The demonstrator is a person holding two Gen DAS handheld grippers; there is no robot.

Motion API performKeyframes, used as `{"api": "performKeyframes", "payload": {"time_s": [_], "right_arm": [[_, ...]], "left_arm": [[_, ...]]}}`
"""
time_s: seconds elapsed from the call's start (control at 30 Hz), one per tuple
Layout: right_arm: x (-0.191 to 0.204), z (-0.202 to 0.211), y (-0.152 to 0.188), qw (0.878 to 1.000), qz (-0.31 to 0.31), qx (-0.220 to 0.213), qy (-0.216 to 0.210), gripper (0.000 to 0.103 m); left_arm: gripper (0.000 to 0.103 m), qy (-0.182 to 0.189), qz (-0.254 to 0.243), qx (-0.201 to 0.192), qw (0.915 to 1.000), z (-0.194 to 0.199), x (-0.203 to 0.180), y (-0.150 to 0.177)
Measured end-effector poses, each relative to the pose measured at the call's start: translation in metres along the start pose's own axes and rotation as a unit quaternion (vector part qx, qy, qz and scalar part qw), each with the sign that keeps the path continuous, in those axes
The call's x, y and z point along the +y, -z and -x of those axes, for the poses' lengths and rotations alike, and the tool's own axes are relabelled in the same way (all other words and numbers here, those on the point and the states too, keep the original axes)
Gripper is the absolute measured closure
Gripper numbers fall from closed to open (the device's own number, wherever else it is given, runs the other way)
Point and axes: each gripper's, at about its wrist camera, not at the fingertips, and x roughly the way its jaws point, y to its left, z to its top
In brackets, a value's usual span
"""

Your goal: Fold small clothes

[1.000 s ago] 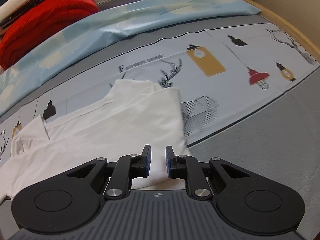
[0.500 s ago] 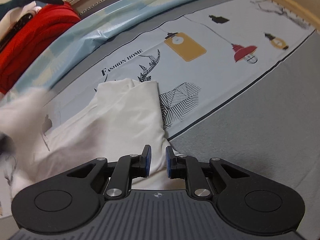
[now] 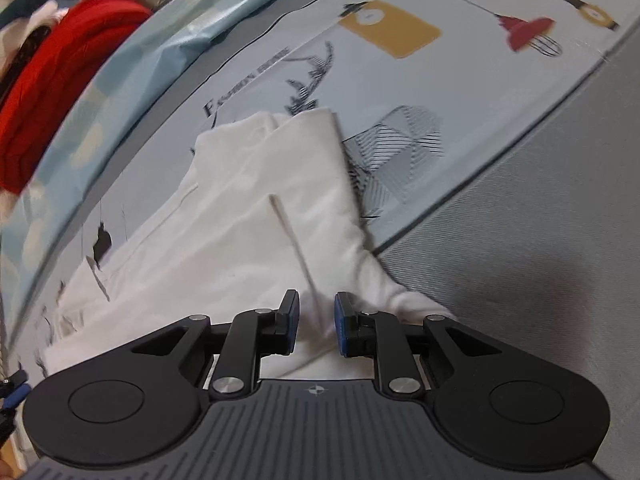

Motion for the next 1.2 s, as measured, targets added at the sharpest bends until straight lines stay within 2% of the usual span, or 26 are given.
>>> {"api": "performKeyframes", "payload": {"time_s": [0.07, 0.13, 0.2, 0.27, 0.37, 0.47, 0.53, 0.57, 0.6, 0.63, 0.67, 0.7, 0.73, 0.77, 0.8, 0.93, 0.97, 1.0, 1.07, 1.2], "right_arm": [[0.010, -0.008, 0.001, 1.000, 0.022, 0.006, 0.018, 0.083], [0.019, -0.014, 0.004, 0.998, 0.050, 0.005, 0.033, 0.083], [0.026, -0.015, 0.007, 0.996, 0.073, -0.004, 0.043, 0.092], [0.029, -0.006, 0.007, 0.996, 0.074, -0.024, 0.039, 0.100], [0.033, 0.027, -0.001, 0.994, 0.066, -0.084, -0.017, 0.102], [0.041, 0.070, -0.003, 0.977, 0.103, -0.177, -0.058, 0.102], [0.035, 0.085, -0.005, 0.968, 0.113, -0.214, -0.061, 0.102], [0.030, 0.086, -0.007, 0.969, 0.109, -0.214, -0.055, 0.102], [0.024, 0.081, -0.009, 0.973, 0.110, -0.200, -0.034, 0.102], [0.017, 0.069, -0.012, 0.979, 0.114, -0.168, 0.010, 0.102], [0.006, 0.052, -0.014, 0.984, 0.107, -0.128, 0.054, 0.102], [-0.005, 0.037, -0.014, 0.988, 0.092, -0.090, 0.085, 0.103], [-0.017, 0.023, -0.015, 0.989, 0.080, -0.053, 0.110, 0.102], [-0.024, 0.016, -0.014, 0.989, 0.067, -0.036, 0.124, 0.101], [-0.029, 0.017, -0.015, 0.989, 0.053, -0.042, 0.129, 0.098], [-0.014, 0.044, -0.021, 0.986, 0.081, -0.123, 0.077, 0.097], [-0.009, 0.047, -0.021, 0.985, 0.093, -0.131, 0.061, 0.092], [-0.006, 0.047, -0.020, 0.985, 0.102, -0.131, 0.048, 0.083], [-0.004, 0.038, -0.017, 0.987, 0.109, -0.112, 0.035, 0.070], [-0.009, 0.011, -0.016, 0.992, 0.089, -0.073, 0.053, 0.069]], "left_arm": [[0.083, 0.001, 0.012, 0.000, 0.9999, 0.001, 0.012, -0.012], [0.076, 0.006, 0.011, 0.008, 0.9999, -0.002, 0.011, -0.018], [0.070, 0.015, 0.004, 0.030, 0.9994, -0.010, 0.006, -0.016], [0.070, 0.024, -0.005, 0.055, 0.9982, -0.020, 0.007, -0.012], [0.070, 0.031, -0.038, 0.081, 0.9955, -0.028, 0.005, -0.001], [0.070, 0.023, -0.105, 0.098, 0.9893, -0.033, 0.002, 0.012], [0.070, 0.009, -0.175, 0.111, 0.9781, -0.035, -0.001, 0.022], [0.068, 0.004, -0.210, 0.118, 0.9705, -0.037, -0.002, 0.029], [0.064, -0.005, -0.254, 0.126, 0.9590, -0.039, -0.002, 0.037], [0.060, -0.015, -0.302, 0.130, 0.9444, -0.041, -0.003, 0.046], [0.060, -0.029, -0.333, 0.128, 0.9337, -0.042, -0.002, 0.053], [0.060, -0.040, -0.356, 0.128, 0.9248, -0.043, 0.000, 0.057], [0.060, -0.040, -0.367, 0.130, 0.9200, -0.042, 0.002, 0.059], [0.060, -0.032, -0.367, 0.131, 0.9203, -0.039, 0.004, 0.057], [0.061, -0.025, -0.356, 0.127, 0.9254, -0.035, 0.006, 0.052], [0.058, 0.042, -0.260, 0.070, 0.9622, -0.015, 0.014, 0.022], [0.055, 0.057, -0.234, 0.051, 0.9693, -0.012, 0.017, 0.018], [0.054, 0.068, -0.211, 0.039, 0.9743, -0.012, 0.019, 0.015], [0.054, 0.078, -0.186, 0.029, 0.9791, -0.019, 0.021, 0.016], [0.054, 0.078, -0.168, 0.014, 0.9826, -0.036, 0.017, 0.023]]}}
